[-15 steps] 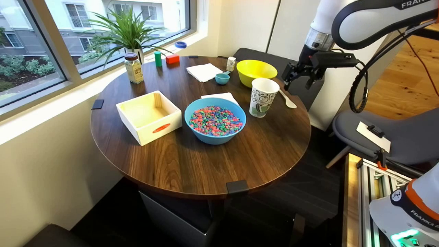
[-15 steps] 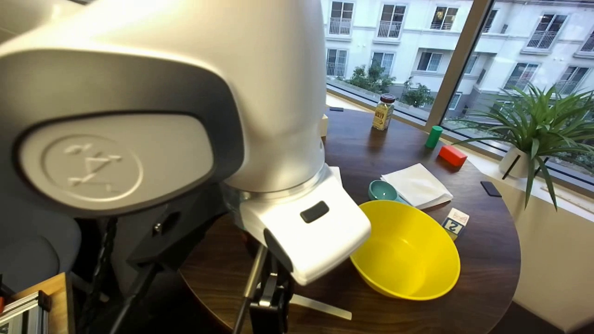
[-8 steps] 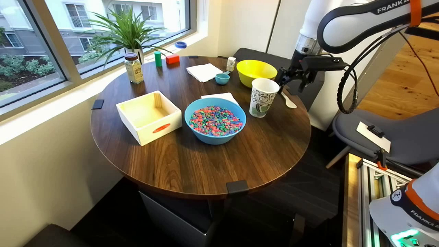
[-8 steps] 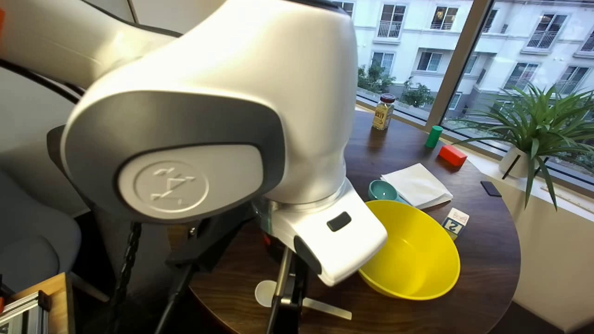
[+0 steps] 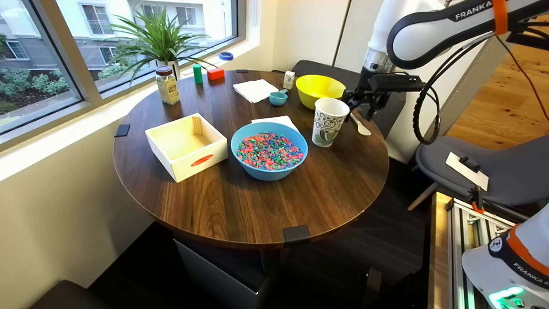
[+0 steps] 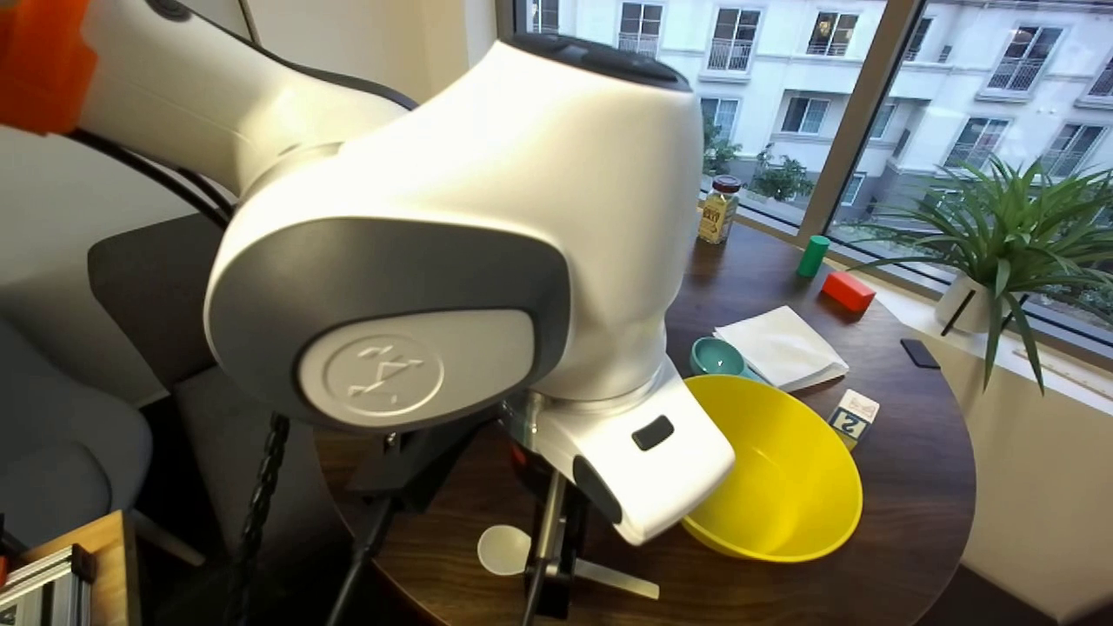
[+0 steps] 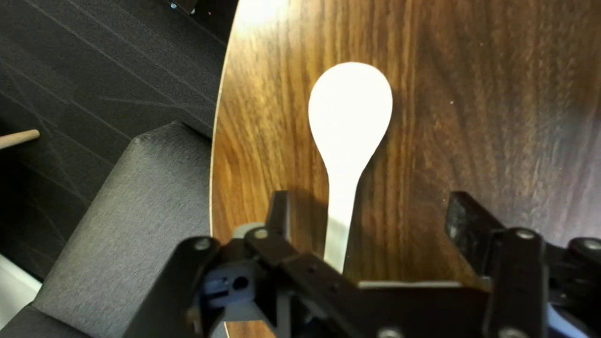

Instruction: Turn the coffee cup upright then put the white spoon on top of the cup.

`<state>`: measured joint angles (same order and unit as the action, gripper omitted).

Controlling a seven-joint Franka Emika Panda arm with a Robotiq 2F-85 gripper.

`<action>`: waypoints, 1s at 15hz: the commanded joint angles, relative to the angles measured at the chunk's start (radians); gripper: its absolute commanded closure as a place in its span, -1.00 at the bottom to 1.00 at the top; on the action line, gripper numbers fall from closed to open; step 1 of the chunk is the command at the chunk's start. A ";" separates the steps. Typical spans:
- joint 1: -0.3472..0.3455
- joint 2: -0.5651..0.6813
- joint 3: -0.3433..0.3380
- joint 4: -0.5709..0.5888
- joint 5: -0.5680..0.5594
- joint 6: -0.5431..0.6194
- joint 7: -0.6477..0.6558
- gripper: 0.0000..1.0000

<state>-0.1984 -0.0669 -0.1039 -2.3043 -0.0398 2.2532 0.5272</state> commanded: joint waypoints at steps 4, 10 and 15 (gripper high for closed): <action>0.013 0.030 -0.017 0.008 0.034 0.024 -0.024 0.39; 0.020 0.005 -0.013 0.000 0.031 0.017 -0.020 0.95; 0.032 -0.067 0.000 -0.016 0.012 -0.012 -0.002 0.91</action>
<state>-0.1815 -0.0761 -0.1063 -2.2997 -0.0338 2.2558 0.5260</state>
